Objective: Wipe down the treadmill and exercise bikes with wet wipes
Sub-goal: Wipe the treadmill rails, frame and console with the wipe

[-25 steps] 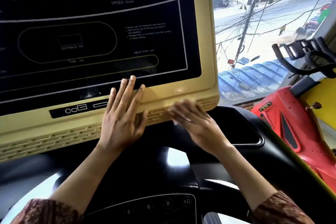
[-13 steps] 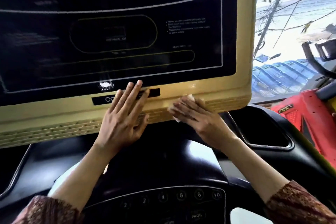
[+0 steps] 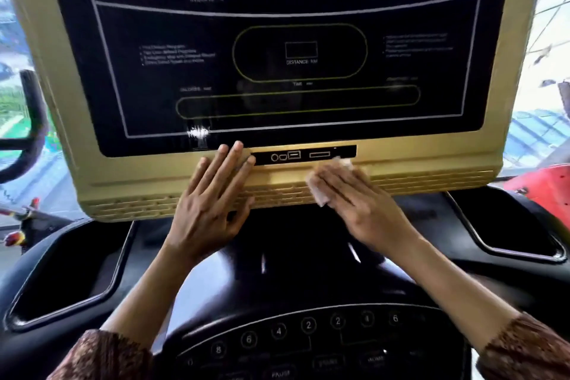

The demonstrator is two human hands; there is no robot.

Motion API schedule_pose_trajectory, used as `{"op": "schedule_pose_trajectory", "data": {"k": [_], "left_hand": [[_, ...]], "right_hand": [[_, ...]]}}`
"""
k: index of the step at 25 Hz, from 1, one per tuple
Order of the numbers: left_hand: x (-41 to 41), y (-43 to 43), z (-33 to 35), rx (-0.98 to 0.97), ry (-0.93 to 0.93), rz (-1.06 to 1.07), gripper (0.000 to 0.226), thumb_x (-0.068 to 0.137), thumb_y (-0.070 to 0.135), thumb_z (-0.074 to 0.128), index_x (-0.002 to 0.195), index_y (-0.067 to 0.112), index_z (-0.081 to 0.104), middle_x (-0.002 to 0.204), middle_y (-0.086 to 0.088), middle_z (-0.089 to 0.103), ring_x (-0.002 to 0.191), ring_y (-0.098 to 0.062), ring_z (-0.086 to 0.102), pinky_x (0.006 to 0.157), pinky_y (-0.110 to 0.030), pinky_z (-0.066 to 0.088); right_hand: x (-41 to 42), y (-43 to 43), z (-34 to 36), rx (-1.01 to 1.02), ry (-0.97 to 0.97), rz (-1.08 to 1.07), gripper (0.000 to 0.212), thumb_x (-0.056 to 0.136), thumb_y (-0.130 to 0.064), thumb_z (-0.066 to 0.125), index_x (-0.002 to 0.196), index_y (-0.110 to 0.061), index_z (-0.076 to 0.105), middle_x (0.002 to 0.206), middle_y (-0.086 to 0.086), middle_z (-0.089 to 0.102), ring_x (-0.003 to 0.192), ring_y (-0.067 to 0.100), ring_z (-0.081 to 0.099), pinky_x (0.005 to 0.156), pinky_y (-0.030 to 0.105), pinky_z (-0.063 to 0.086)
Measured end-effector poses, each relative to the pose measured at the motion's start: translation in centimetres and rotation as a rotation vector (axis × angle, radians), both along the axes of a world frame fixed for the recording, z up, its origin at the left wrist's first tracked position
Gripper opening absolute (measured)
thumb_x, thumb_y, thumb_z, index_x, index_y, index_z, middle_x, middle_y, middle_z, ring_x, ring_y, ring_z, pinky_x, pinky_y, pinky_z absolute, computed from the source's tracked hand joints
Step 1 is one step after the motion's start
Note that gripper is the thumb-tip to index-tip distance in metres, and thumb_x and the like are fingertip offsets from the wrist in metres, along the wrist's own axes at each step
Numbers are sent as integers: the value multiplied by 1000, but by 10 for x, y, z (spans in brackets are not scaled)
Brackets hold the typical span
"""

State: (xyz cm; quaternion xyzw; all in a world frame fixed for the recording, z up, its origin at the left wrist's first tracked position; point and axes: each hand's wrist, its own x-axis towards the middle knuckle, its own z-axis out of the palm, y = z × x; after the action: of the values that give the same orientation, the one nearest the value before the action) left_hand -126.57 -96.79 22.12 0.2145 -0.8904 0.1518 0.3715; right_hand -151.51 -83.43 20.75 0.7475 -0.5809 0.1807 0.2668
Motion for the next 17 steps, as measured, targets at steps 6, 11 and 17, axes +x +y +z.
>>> {"op": "schedule_pose_trajectory", "data": {"k": [6, 11, 17], "left_hand": [[8, -11, 6, -10, 32, 1, 54, 93, 29, 50, 141, 4, 43, 150, -19, 34, 144, -27, 24, 118, -39, 19], [-7, -7, 19, 23, 62, 2, 56, 93, 30, 50, 142, 3, 42, 151, -20, 31, 143, -31, 25, 119, -41, 19], [-18, -6, 22, 40, 70, 11, 58, 91, 28, 54, 142, 3, 41, 152, -21, 30, 144, -30, 23, 119, -41, 18]], "right_hand": [[33, -47, 32, 14, 151, 100, 45, 102, -22, 38, 147, -16, 32, 153, 1, 33, 143, 18, 25, 118, 38, 16], [9, -28, 35, -154, -324, -247, 49, 104, -29, 32, 149, -11, 22, 156, 8, 19, 147, 22, 11, 121, 39, 9], [-16, -14, 24, -184, -226, -266, 46, 105, -28, 27, 148, -12, 26, 154, 3, 25, 145, 18, 17, 118, 39, 17]]}}
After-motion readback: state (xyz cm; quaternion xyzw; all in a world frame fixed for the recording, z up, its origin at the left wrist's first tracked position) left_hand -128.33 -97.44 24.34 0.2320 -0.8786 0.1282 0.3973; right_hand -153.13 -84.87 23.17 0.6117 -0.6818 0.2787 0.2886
